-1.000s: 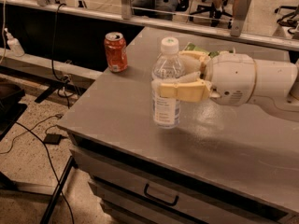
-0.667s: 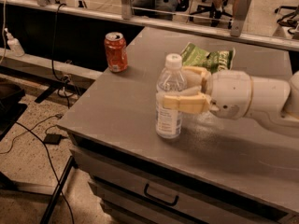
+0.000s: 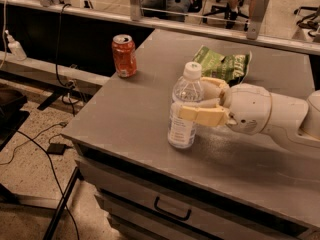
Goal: Place blue plastic bottle upright
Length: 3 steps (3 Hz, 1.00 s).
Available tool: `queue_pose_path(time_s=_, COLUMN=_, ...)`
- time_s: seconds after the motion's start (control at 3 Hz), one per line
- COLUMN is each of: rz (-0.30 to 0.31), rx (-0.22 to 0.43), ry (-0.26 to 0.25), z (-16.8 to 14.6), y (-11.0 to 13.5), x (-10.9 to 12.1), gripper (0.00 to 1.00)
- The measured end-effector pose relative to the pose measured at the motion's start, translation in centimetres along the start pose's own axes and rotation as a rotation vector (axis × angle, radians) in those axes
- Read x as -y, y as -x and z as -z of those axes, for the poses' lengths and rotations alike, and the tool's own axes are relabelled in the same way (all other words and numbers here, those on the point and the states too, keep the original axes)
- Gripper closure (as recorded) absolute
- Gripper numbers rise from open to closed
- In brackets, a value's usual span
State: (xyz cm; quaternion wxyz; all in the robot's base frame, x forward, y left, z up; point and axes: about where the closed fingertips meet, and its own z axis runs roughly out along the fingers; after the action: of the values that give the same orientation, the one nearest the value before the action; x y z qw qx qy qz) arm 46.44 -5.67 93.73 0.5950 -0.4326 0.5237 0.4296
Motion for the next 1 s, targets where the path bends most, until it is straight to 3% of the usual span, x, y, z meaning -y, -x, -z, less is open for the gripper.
queue_pose_path(time_s=0.33, rz=0.0, rx=0.0, ry=0.0, z=-0.01, y=0.04, x=0.0, gripper=0.07)
queue_pose_path(time_s=0.67, rz=0.001, rx=0.0, ry=0.003, z=-0.16, y=0.09, x=-0.07, gripper=0.0)
queue_pose_path(time_s=1.0, rz=0.031, rx=-0.077, ry=0.008, z=0.63, y=1.0, x=0.12, gripper=0.0)
